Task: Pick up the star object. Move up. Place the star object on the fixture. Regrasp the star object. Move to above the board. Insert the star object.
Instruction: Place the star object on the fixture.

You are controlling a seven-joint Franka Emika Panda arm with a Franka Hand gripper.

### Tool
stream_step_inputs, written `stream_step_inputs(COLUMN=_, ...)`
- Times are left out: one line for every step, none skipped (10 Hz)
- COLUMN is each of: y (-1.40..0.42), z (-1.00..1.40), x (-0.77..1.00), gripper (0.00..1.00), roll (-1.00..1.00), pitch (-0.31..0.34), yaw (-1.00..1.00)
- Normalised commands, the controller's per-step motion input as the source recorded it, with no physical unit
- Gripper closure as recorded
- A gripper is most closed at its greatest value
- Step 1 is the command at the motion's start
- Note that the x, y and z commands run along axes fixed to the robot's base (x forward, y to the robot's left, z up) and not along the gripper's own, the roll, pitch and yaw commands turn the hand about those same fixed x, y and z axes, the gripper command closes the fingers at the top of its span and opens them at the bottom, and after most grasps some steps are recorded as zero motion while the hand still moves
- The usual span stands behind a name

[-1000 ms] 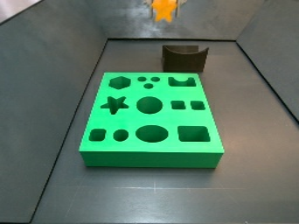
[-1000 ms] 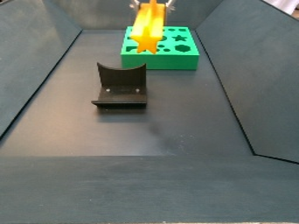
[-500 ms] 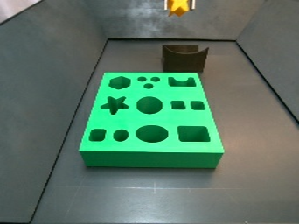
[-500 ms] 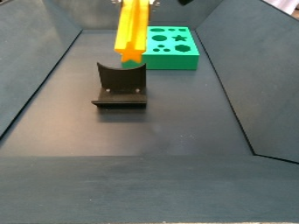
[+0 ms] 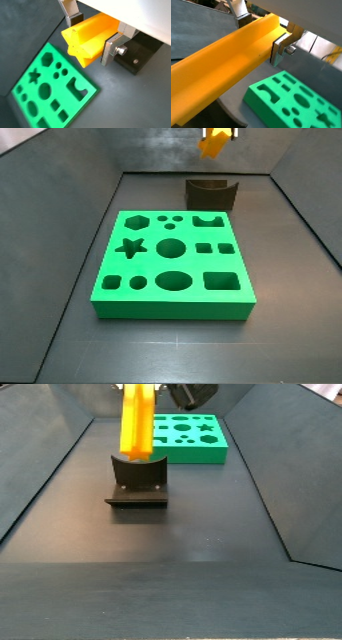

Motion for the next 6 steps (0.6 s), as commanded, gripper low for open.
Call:
stream_step_inputs(y=0.04, z=0.00, x=0.04, gripper=1.00, roll=-1.00, pitch=0.181, yaw=-0.12)
stream_step_inputs(y=0.04, z=-0.01, x=0.05, gripper=1.00, roll=-0.86, pitch=0.162, yaw=-0.14)
stream_step_inputs(y=0.04, z=-0.01, x=0.07, gripper=1.00, roll=-0.60, pitch=0.128, yaw=-0.17)
stream_step_inputs(y=0.04, z=-0.02, x=0.09, gripper=1.00, roll=-0.41, pitch=0.107, yaw=-0.18)
stream_step_inputs(y=0.03, z=0.00, x=0.08, gripper=1.00, roll=-0.24, pitch=0.067, yaw=-0.18)
stream_step_inputs(y=0.02, z=-1.00, x=0.09, gripper=1.00, roll=-0.15, pitch=0.050, yaw=-0.13)
